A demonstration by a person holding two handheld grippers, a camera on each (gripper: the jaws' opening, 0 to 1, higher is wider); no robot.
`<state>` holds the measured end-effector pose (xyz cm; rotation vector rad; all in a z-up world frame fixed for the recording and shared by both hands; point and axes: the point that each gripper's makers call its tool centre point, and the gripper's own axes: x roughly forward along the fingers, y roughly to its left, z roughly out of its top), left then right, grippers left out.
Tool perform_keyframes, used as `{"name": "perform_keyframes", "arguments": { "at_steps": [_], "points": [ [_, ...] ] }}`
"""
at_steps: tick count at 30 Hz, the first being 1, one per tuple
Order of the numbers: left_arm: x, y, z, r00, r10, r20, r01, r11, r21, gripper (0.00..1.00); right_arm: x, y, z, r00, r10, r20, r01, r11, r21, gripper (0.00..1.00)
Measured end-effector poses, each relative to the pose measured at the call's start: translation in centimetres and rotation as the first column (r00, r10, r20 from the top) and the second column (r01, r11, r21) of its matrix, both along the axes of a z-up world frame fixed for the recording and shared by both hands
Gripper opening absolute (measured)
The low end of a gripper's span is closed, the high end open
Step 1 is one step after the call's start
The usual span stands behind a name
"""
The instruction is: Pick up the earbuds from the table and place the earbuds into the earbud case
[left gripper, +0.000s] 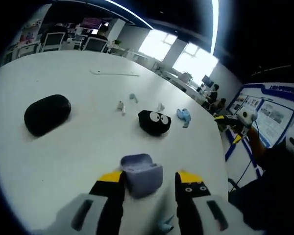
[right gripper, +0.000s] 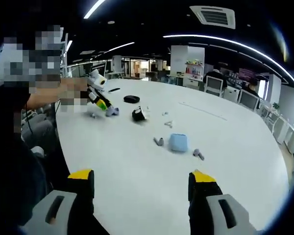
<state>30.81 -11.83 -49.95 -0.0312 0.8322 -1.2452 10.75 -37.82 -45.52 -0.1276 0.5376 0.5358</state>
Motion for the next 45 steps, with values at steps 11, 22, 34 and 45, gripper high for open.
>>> {"name": "perform_keyframes", "arguments": {
  "at_steps": [11, 22, 34, 45],
  "points": [
    [0.0, -0.3, -0.5, 0.998, -0.017, 0.057, 0.015, 0.999, 0.037, 0.32, 0.1, -0.1, -0.1, 1.000, -0.005, 0.005, 0.005, 1.000, 0.007, 0.76],
    [-0.5, -0.6, -0.3, 0.994, 0.005, 0.111, -0.006, 1.000, 0.015, 0.30, 0.1, -0.4, -0.3, 1.000, -0.016, 0.007, 0.016, 1.000, 0.013, 0.75],
    [-1.1, -0.7, 0.4, 0.984, -0.008, 0.181, 0.011, 1.000, -0.014, 0.18, 0.4, 0.1, -0.2, 1.000, -0.006, 0.011, 0.005, 1.000, 0.015, 0.75],
    [-1.7, -0.8, 0.3, 0.967, -0.058, 0.249, 0.059, 0.998, 0.005, 0.18, 1.3, 2.0, 0.2, 0.999, 0.038, 0.021, -0.038, 0.999, 0.022, 0.75]
  ]
}}
